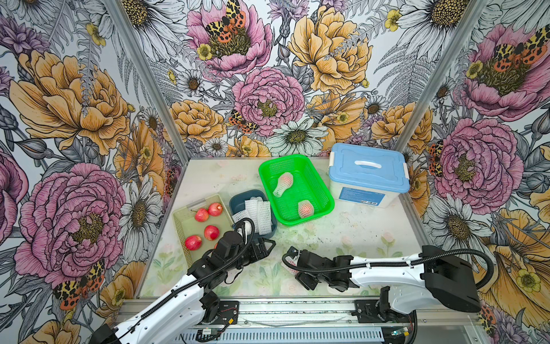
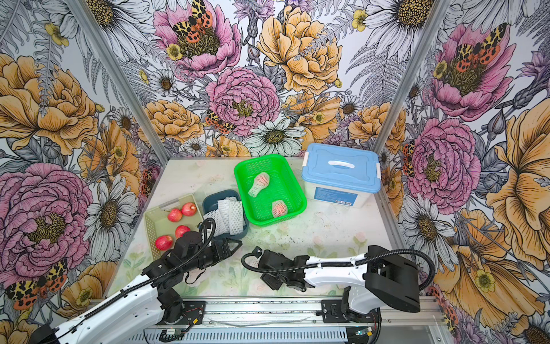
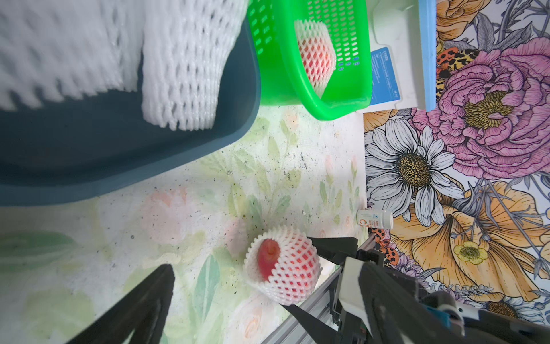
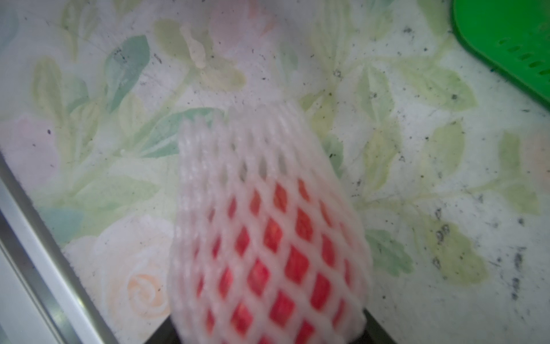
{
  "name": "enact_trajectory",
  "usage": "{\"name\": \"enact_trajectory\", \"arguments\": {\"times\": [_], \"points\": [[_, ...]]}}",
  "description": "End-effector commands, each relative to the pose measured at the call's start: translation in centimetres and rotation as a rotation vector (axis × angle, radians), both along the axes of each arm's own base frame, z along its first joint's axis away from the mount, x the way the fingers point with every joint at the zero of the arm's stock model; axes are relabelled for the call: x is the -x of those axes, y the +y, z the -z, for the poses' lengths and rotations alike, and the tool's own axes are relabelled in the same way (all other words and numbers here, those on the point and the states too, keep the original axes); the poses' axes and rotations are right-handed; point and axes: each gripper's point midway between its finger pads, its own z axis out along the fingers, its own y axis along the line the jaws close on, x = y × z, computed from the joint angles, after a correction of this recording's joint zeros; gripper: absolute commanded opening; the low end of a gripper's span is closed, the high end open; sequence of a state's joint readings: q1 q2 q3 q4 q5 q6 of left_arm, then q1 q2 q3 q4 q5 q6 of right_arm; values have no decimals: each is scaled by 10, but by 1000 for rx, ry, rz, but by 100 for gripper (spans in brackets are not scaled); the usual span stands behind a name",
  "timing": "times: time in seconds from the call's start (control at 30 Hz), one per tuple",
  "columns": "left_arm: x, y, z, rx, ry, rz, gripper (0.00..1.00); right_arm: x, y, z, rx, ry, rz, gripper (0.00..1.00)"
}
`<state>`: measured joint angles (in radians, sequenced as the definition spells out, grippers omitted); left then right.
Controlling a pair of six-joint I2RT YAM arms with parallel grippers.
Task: Remove foam nets from apples
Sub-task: Place the apple at the center of the board, then remove the foam net from the apple.
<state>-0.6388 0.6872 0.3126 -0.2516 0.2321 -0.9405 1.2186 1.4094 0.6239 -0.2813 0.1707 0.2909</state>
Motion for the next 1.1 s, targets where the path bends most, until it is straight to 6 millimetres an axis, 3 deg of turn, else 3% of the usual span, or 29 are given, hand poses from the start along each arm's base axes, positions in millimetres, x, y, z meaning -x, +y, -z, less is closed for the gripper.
{"name": "enact_trajectory", "arguments": {"times": [0.0,0.37,0.57,0.7,0.77,0.8,1.0,1.07], "points": [[-2,1,0,19,-14,-6,99,-5,3,-4,7,-14,1,61],[-3,-6,3,28,1,31,99,-7,6,-4,13,-23,-12,43],[-6,-10,4,33,1,37,99,-7,13,-7,-24,-25,-20,21],[-7,-13,4,37,3,50,99,-6,20,-8,-57,-18,-28,17],[-7,-14,5,36,6,55,99,-7,21,-8,-62,-19,-26,2],[-7,-14,4,36,5,58,99,-8,22,-7,-63,-20,-27,0],[-7,-16,7,33,13,67,98,-9,21,-9,-74,-29,-22,0],[-6,-18,9,44,17,78,92,-11,21,-12,-90,-35,-16,0]]}}
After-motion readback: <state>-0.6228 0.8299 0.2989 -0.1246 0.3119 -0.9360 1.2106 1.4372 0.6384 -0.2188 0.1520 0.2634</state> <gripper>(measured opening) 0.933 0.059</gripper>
